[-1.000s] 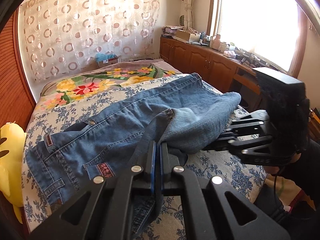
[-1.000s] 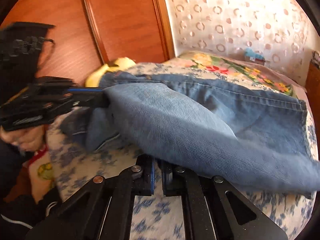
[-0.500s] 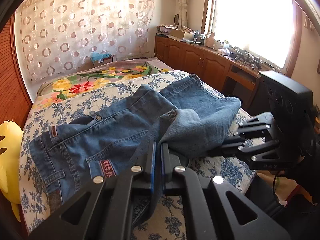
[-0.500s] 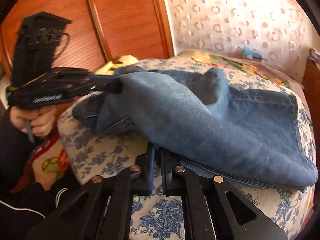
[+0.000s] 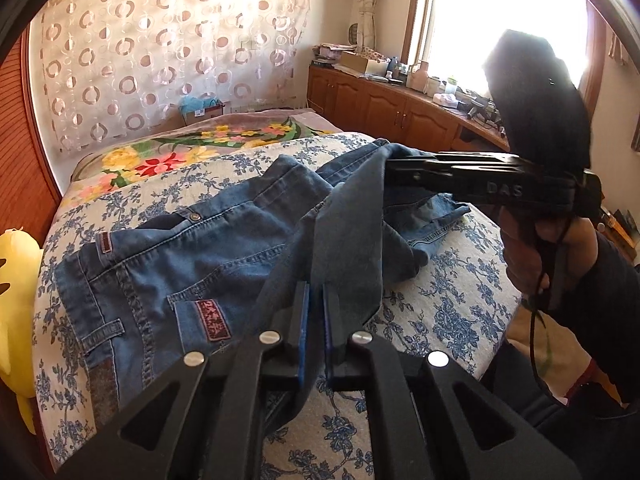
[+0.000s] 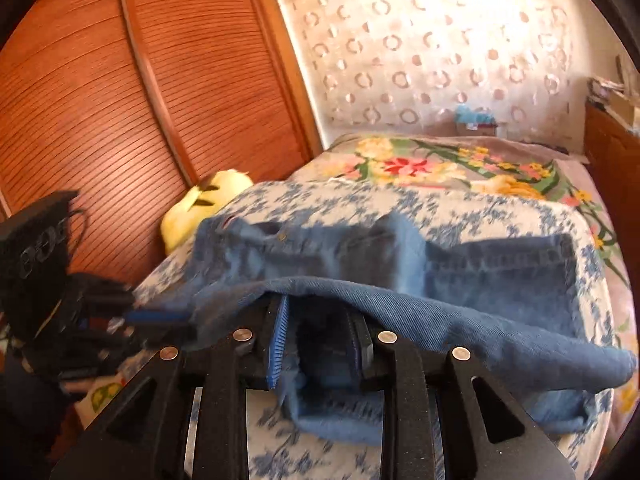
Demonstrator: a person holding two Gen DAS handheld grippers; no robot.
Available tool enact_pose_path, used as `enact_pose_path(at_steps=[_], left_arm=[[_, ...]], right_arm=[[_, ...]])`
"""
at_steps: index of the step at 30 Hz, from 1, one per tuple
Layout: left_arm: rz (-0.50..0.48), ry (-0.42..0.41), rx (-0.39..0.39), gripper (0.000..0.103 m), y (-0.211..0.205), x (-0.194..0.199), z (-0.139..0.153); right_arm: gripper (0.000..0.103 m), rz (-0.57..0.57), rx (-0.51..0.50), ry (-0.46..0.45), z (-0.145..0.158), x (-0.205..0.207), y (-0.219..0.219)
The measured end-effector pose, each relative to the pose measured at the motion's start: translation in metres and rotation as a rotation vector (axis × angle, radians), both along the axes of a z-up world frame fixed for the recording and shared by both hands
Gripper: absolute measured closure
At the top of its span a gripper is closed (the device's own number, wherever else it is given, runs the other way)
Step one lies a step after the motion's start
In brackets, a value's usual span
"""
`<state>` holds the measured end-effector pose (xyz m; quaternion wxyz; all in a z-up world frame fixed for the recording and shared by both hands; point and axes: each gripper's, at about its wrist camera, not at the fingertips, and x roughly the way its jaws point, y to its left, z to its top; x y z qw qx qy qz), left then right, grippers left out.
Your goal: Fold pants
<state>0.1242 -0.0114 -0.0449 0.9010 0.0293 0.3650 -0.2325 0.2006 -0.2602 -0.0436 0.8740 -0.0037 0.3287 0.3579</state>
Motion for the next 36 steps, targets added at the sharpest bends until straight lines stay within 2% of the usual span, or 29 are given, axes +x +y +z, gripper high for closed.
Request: enact_pose_path(at_steps=[4, 7, 9, 14, 21, 26, 32, 34, 35, 36], left_arm=[[0.029, -0.01, 0.003, 0.095, 0.008, -0.006, 0.002], [0.051, -0.026, 0.003, 0.078, 0.016, -0.013, 0.004], [0.071, -0.04, 0.004, 0.062, 0.023, -0.017, 0.003], [0.134, -0.058, -0.003, 0.049, 0.044, -0.025, 0.003], [0.215, -0.034, -0.012, 0.049, 0.081, -0.043, -0.015], [0.307, 0.007, -0.004, 0.049, 0.118, -0.059, -0.038], [0.366, 0.052, 0.01, 0.049, 0.144, -0.07, -0.063], [0.361, 0.063, 0.001, 0.049, 0.147, -0.072, -0.067], [0.356, 0.066, 0.003, 0.049, 0.147, -0.072, -0.069], [0.351, 0.068, 0.011, 0.049, 0.146, -0.071, -0.071]], right_arm=[[0.079, 0.001, -0.038, 0.041, -0.006, 0.01, 0.01], [0.079, 0.015, -0.042, 0.054, -0.012, 0.003, 0.009], [0.079, 0.025, -0.046, 0.058, -0.015, -0.006, 0.006], [0.075, 0.04, -0.085, 0.07, -0.027, -0.025, 0.001], [0.074, 0.08, -0.114, 0.089, -0.036, -0.038, 0.006], [0.073, 0.115, -0.151, 0.102, -0.042, -0.043, 0.015], [0.073, 0.118, -0.206, 0.128, -0.055, -0.04, 0.022], [0.084, 0.121, -0.193, 0.123, -0.054, -0.041, 0.021], [0.093, 0.125, -0.182, 0.124, -0.053, -0.041, 0.02], [0.095, 0.125, -0.172, 0.123, -0.051, -0.042, 0.019]])
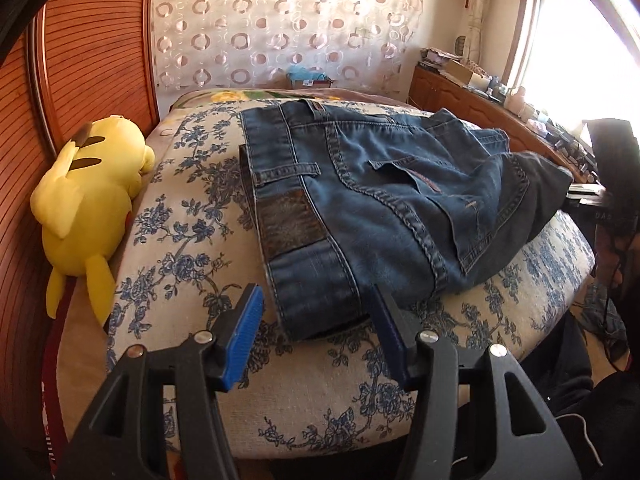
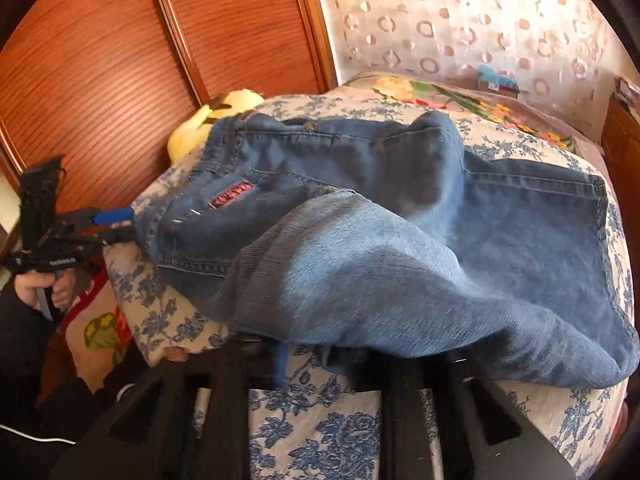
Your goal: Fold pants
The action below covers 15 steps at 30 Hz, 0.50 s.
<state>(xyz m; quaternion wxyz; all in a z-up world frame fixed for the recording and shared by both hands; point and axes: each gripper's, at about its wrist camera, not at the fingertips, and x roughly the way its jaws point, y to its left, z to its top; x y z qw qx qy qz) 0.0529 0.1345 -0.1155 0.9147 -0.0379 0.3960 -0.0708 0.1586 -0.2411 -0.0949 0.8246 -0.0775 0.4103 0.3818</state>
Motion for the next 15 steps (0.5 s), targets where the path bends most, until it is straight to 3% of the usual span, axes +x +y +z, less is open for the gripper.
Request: enact_pose_path(at_steps=[5, 8, 9, 11, 15], left_arm=[[-0.017, 0.022, 0.012, 0.049, -0.005, 0.005, -0.008], [-0.036, 0.016, -0.007, 0.065, -0.007, 0.005, -0.011], [-0.039, 0.01, -0.01, 0.078, -0.008, 0.005, -0.01], [-0.045, -0.011, -0.017, 0.089, -0.01, 0.005, -0.003], [-0.036, -0.1, 0.033, 0.093, -0.016, 0.007, 0.036]], right_arm=[[0.098, -0.035, 0.108, -0.059, 0.02, -0.006, -0.012], [0.099, -0.048, 0.147, -0.099, 0.031, -0.009, -0.014], [0.099, -0.051, 0.153, -0.111, 0.034, -0.01, -0.014], [0.099, -0.055, 0.16, -0.131, 0.04, -0.011, -0.013], [0.099, -0.069, 0.151, -0.159, 0.054, -0.01, -0.015]])
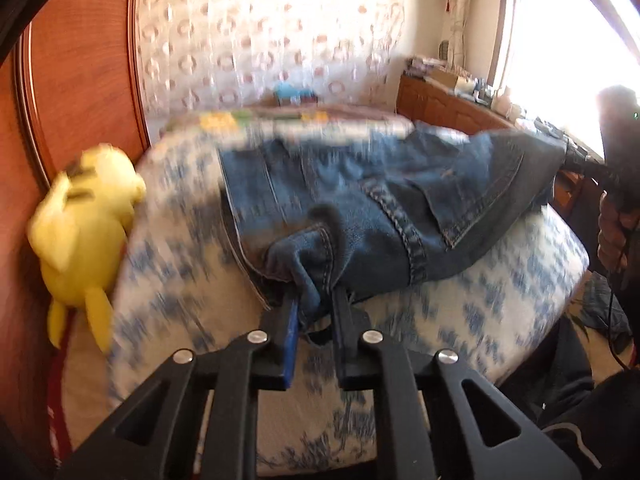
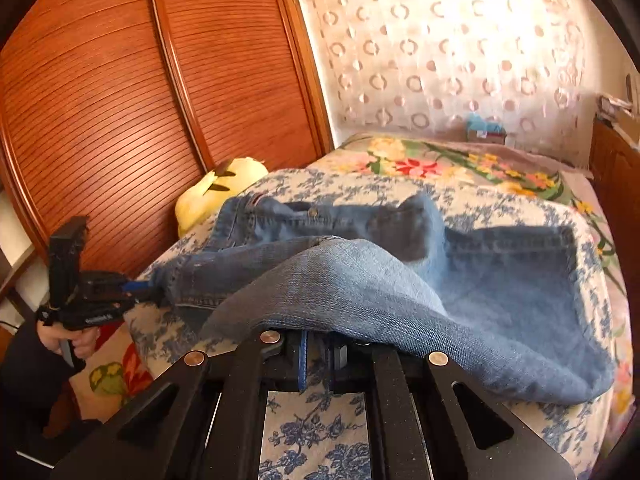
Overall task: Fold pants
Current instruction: 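Lift the jeans with both grippers, raising the held edge off the bed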
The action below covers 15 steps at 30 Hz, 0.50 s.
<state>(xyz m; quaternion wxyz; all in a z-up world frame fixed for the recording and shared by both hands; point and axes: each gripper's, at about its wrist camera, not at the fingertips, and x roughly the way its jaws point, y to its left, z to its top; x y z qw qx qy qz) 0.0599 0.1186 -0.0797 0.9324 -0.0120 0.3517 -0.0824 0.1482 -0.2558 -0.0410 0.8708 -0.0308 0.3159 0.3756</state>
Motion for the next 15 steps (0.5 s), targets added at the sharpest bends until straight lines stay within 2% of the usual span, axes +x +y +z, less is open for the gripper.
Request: enact_pose_path(at_steps=[3, 10, 13, 15], left_arm=[[-0.002, -0.1, -0.007, 0.095, 0.005, 0.006, 0.058], [-0.001, -0.276, 0.045, 0.095, 0.0, 0.024, 0.174], [0.017, -0.312, 0.032, 0.095, 0.003, 0.029, 0.204], [0.018, -0.317, 0.03, 0.095, 0.005, 0.032, 0.214]], right_arm=[[0.1, -0.02, -0.003, -0.036, 0.021, -0.001, -0.006], [0.1, -0.056, -0.005, -0.143, 0.1, -0.008, -0.028], [0.101, -0.05, 0.009, -0.179, 0.132, -0.019, -0.039], [0.101, -0.046, 0.044, -0.203, 0.15, -0.029, -0.048]])
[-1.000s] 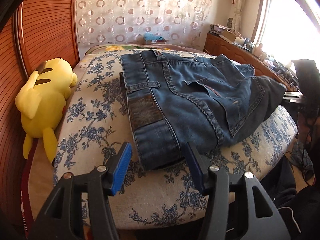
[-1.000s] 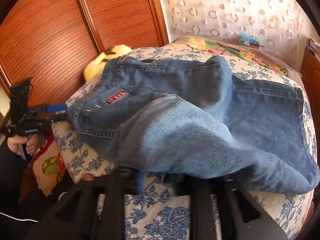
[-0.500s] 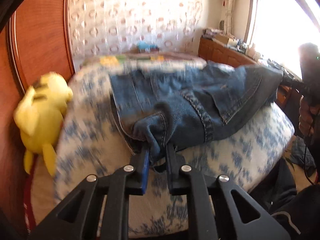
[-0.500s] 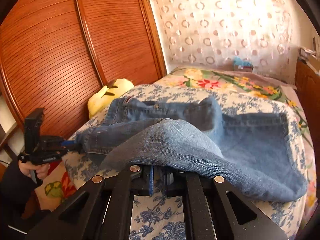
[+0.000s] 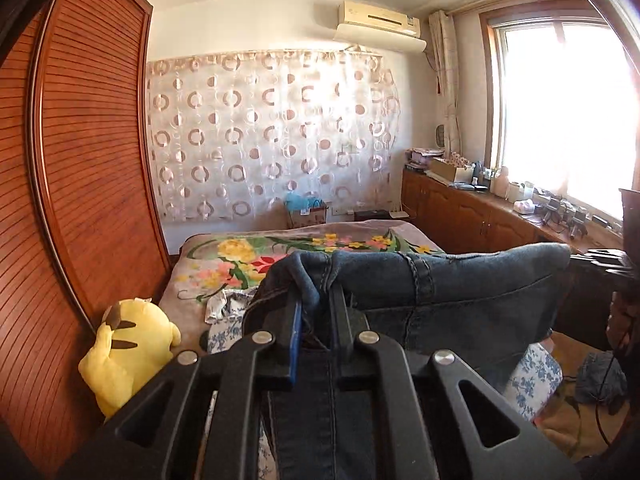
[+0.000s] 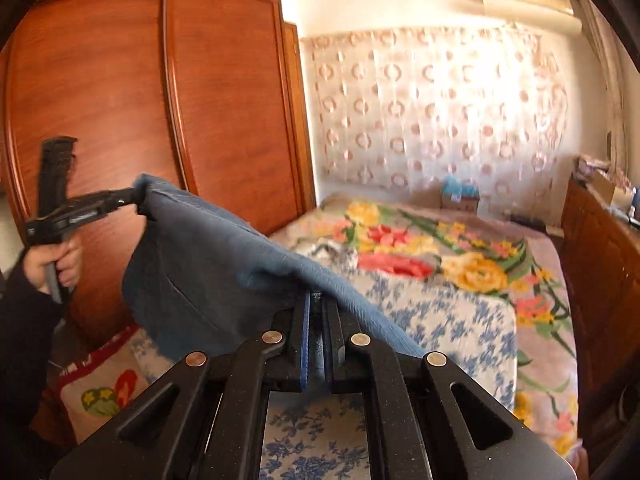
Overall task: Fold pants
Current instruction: 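Lift the jeans with both grippers, raising the held edge off the bed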
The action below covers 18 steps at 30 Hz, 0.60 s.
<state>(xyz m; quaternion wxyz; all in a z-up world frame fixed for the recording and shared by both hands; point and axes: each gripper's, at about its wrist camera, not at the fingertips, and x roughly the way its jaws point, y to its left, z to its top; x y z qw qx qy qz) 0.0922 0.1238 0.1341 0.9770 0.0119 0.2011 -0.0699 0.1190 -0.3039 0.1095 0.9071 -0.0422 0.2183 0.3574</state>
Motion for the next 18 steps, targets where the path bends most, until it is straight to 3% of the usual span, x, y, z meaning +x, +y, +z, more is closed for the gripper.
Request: enact_pose_path(at_steps=[5, 9, 15, 18], left_arm=[[-0.012, 0.05, 0.009, 0.095, 0.0, 0.009, -0.008], [-0.052, 0.158, -0.007, 0.095, -0.002, 0.027, -0.039], [-0.051, 0.198, 0.031, 0.095, -0.018, 0.047, -0.06], [-0.048, 0.23, 0.035, 0.095, -0.02, 0.08, -0.062]], right_arm=[[0.101, 0.012, 0.058, -0.027, 0.015, -0.018, -0.011], [0.101, 0.005, 0.099, -0.007, 0.01, -0.014, -0.018], [0.101, -0.026, 0.065, 0.028, 0.0, 0.01, -0.009], [0.101, -0.035, 0.084, 0.024, 0.006, 0.029, -0.009]])
